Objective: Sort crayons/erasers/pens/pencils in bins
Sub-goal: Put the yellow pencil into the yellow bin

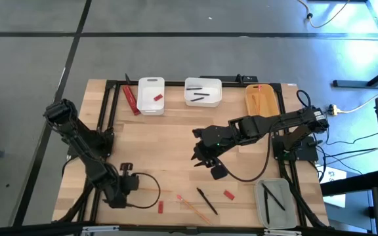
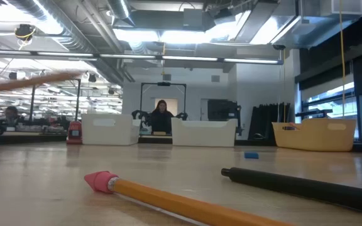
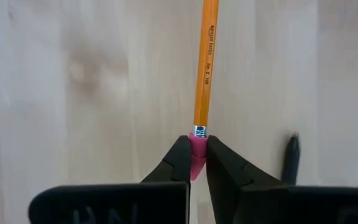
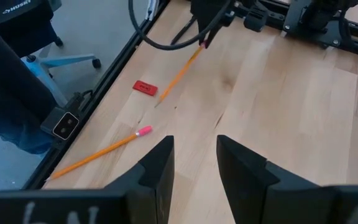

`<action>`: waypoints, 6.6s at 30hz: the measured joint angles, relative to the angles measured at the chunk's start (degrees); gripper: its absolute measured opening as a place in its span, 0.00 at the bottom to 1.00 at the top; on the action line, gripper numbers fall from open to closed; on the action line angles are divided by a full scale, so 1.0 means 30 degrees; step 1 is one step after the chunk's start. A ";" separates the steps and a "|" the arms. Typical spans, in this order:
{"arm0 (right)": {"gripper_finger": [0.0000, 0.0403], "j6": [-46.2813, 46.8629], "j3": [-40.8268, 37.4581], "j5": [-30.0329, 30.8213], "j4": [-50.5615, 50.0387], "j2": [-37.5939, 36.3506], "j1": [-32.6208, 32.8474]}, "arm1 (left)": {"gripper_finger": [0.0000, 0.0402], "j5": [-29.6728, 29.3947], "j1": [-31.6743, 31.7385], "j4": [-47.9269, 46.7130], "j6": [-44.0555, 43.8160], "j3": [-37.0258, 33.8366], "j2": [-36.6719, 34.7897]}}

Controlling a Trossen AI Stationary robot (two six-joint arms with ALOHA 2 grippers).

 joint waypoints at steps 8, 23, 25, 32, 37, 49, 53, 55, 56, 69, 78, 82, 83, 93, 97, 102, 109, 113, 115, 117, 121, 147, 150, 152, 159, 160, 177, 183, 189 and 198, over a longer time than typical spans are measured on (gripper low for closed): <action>0.30 0.3023 0.0000 0.0007 0.0113 0.0000 0.0006 | 0.04 -0.0335 0.1258 0.0003 0.0003 0.1174 -0.0029; 0.30 0.2467 0.0000 0.0581 -0.0278 0.0000 -0.0096 | 0.04 -0.0341 0.4514 -0.6745 0.0337 0.5898 -0.0044; 0.30 0.2248 0.0000 0.1134 -0.0425 0.0009 -0.0096 | 0.04 -0.0350 0.5038 -0.7471 0.0355 0.6645 -0.0044; 0.30 0.1946 0.0000 0.2062 -0.0600 0.0822 -0.0111 | 0.04 -0.0355 0.6874 -0.8615 0.0683 0.8511 -0.0051; 0.30 0.1171 0.0000 0.2630 -0.0345 0.1748 -0.0096 | 0.04 -0.0334 0.7876 -0.8577 0.1806 0.9150 -0.0051; 0.30 0.0288 -0.0007 0.5231 -0.0153 0.2331 -0.0227 | 0.04 0.0823 0.9447 -0.8578 0.1871 0.9178 -0.0051; 0.30 0.0210 0.0007 0.5226 -0.0190 0.2750 -0.0271 | 0.04 0.0823 0.9660 -0.8568 0.1871 0.9178 -0.0051; 0.30 0.0230 0.0007 0.5307 0.0006 0.2990 -0.0330 | 0.04 0.0823 0.9721 -0.8511 0.1871 0.9178 -0.0051; 0.30 0.0236 0.0007 0.5448 -0.0022 0.3149 -0.0370 | 0.04 0.0823 0.9717 -0.8506 0.1871 0.9178 -0.0051; 0.30 -0.0175 0.0248 0.5803 0.0715 0.3435 -0.0417 | 0.04 0.1042 0.9766 -0.8485 0.1877 0.9178 -0.0051; 0.30 -0.0251 0.0729 0.6154 0.0838 0.3407 -0.0239 | 0.04 0.1136 0.9766 -0.8473 0.1863 0.9178 -0.0051; 0.30 -0.0472 0.0736 0.6685 0.0867 0.3942 -0.0249 | 0.04 0.1158 0.9766 -0.8395 0.1863 0.9178 -0.0051; 0.30 -0.0595 0.0729 0.7016 0.0872 0.4140 -0.0249 | 0.04 0.1187 0.9766 -0.8395 0.1856 0.9178 -0.0051; 0.30 -0.0659 0.0729 0.8169 0.0853 0.5012 -0.0249 | 0.04 0.1199 0.9766 -0.8324 0.1809 0.9178 -0.0051; 0.30 -0.0639 0.0729 0.8357 0.0865 0.5007 -0.0249 | 0.04 0.1260 0.9766 -0.8278 0.1805 0.9178 -0.0051; 0.30 -0.0614 0.0721 0.8275 0.0889 0.5006 -0.0249 | 0.04 0.1260 0.9766 -0.8274 0.1820 0.9178 -0.0051; 0.20 -0.0152 0.0721 0.7724 0.1003 0.5006 -0.0249 | 0.04 0.1260 0.9759 -0.8278 0.1856 0.9178 -0.0051; 0.08 -0.0226 0.0713 0.6896 0.1013 0.5013 -0.0241 | 0.04 0.1248 0.9766 -0.8392 0.1901 0.9178 -0.0051; 0.05 -0.0222 0.0699 0.6649 0.1026 0.5013 -0.0206 | 0.04 0.1340 0.9757 -0.8351 0.1922 0.9178 -0.0051; 0.05 -0.0179 0.0699 0.6349 0.1071 0.5013 -0.0236 | 0.04 0.1333 0.9738 -0.8350 0.1914 0.9178 -0.0051; 0.08 0.0231 0.0699 0.6339 0.1064 0.5013 -0.0249 | 0.04 0.1319 0.9753 -0.8353 0.1900 0.9178 -0.0051; 0.08 0.0365 0.0699 0.6381 -0.0126 0.4748 -0.0458 | 0.28 0.1027 0.9708 -0.8256 0.2247 0.9171 -0.0049; 0.09 0.0888 0.0707 0.6521 -0.1831 0.4315 -0.0634 | 0.28 0.0682 0.9708 -0.8423 0.2322 0.9171 -0.0044; 0.08 0.1361 0.0707 0.6545 -0.3264 0.4011 -0.0722 | 0.28 0.0000 0.9701 -0.8460 0.2359 0.9171 -0.0051; 0.07 0.4065 0.0707 0.7584 -0.7068 0.2472 -0.0858 | 0.28 -0.1871 0.9715 -0.8511 0.2873 0.9177 -0.0051; 0.08 0.4613 0.0707 0.7855 -0.7543 0.2181 -0.0858 | 0.28 -0.2092 0.9711 -0.8478 0.2876 0.9178 -0.0051; 0.08 1.7888 0.0707 1.4671 -1.6004 -0.4719 -0.1600 | 0.28 -0.6412 1.0181 -0.3934 0.8345 0.9171 -0.0051; 0.06 2.0571 -0.2126 1.6197 -1.5419 -0.7597 -0.2390 | 0.28 -0.6513 1.1344 -0.1195 1.1707 0.9175 -0.0051; 0.07 2.3691 -0.6698 1.6374 -1.4996 -1.0860 -0.4185 | 0.28 -0.6513 1.2614 0.2326 1.5804 0.9178 -0.0051; 0.07 2.3806 -1.1075 1.6644 -1.2972 -1.3462 -0.7143 | 0.28 -0.6359 1.4717 0.5238 1.9032 0.9178 -0.0051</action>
